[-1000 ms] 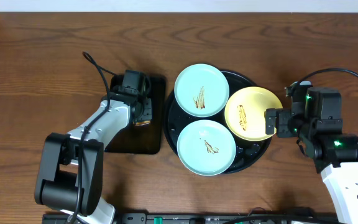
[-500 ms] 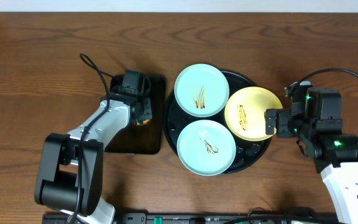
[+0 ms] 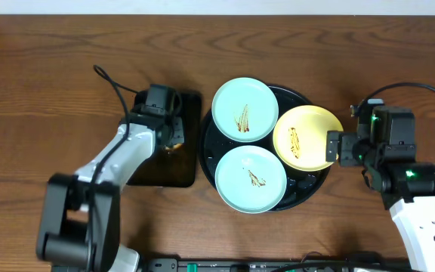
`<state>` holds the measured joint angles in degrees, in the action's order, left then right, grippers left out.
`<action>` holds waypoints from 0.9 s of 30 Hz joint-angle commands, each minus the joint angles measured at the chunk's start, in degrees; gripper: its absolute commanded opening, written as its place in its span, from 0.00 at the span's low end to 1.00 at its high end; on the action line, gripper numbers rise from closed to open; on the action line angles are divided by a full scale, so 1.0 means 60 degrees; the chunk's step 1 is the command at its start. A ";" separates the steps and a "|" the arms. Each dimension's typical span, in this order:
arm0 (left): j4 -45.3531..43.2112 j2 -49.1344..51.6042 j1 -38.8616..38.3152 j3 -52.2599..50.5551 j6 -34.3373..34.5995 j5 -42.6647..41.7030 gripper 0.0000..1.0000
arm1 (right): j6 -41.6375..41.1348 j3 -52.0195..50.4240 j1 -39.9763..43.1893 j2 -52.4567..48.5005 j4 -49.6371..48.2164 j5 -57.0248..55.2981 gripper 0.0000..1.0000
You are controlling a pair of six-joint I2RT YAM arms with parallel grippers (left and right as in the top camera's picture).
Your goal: Clean dirty plates on tray and stack at the side
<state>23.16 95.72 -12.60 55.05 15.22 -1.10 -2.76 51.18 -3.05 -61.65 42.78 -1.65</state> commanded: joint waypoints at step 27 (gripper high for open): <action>0.0707 -0.0980 -0.0022 -0.0011 0.0058 0.0015 0.07 | 0.0437 0.0226 0.2208 -0.4852 -0.1461 0.3355 0.49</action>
<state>27.18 89.95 -12.60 55.02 15.22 -1.13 -0.36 51.59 9.96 -89.78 34.54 16.84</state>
